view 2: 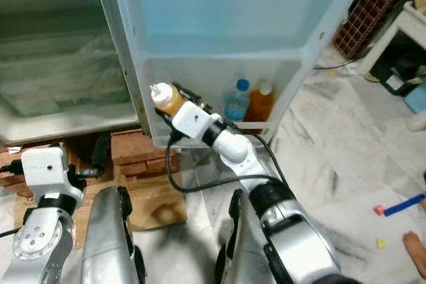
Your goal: Restocking fridge
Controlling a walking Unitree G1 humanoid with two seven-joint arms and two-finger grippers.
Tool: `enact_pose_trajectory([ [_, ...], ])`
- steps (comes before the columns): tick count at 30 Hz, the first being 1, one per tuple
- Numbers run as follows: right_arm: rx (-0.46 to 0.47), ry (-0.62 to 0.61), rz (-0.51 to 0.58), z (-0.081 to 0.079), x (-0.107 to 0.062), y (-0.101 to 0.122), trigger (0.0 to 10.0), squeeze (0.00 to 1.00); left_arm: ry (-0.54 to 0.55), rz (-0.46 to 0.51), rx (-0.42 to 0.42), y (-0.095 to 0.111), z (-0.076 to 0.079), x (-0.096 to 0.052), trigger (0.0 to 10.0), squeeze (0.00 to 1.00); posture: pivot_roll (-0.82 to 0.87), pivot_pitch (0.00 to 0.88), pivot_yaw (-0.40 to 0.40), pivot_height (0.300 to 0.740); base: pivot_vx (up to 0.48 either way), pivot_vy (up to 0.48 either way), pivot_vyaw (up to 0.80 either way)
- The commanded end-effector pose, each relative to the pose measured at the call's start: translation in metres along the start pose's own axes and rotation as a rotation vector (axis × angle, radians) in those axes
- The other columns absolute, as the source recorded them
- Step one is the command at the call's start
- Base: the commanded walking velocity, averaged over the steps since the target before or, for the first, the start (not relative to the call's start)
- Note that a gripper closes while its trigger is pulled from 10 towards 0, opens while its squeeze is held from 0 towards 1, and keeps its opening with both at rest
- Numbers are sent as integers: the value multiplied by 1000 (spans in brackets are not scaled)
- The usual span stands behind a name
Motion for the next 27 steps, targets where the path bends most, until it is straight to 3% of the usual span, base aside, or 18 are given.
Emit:
enact_pose_trajectory([
  [1,-28,-80,-3,13,1,-1,10000,0,-19,-9,15,2,3,-6,10000,0,252,258,-70,503,0,0,0],
  [6,-94,-155,-60,16,-5,-17,10000,0,-30,-15,19,4,4,-10,10000,0,274,272,-68,503,0,0,0],
  [11,-52,-170,-131,-3,-17,-38,10000,0,-30,-26,29,5,1,-16,10000,0,308,285,-75,503,0,0,0],
  [15,-53,-156,-134,-17,-19,-42,10000,0,-33,-34,37,7,1,-20,10000,0,320,294,-79,503,0,0,0],
  [19,-82,-145,-57,-21,-12,-27,10000,0,-34,-38,48,8,0,-26,10000,0,324,308,-75,503,0,0,0],
  [27,-229,-224,148,4,11,21,10000,0,-51,-52,67,11,2,-37,10000,0,341,333,-66,503,0,0,0],
])
Point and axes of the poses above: a point about 5 cm out from each wrist's last joint towards the gripper, its own x axis pointing out of the wrist towards the gripper, its own y axis along the axis of the wrist's last joint, z = x × y, the point moved 6 cm from there along x, pointing out of the wrist towards the gripper, and after that the axes turned 6 degrees about x, right-handed, at the moved point
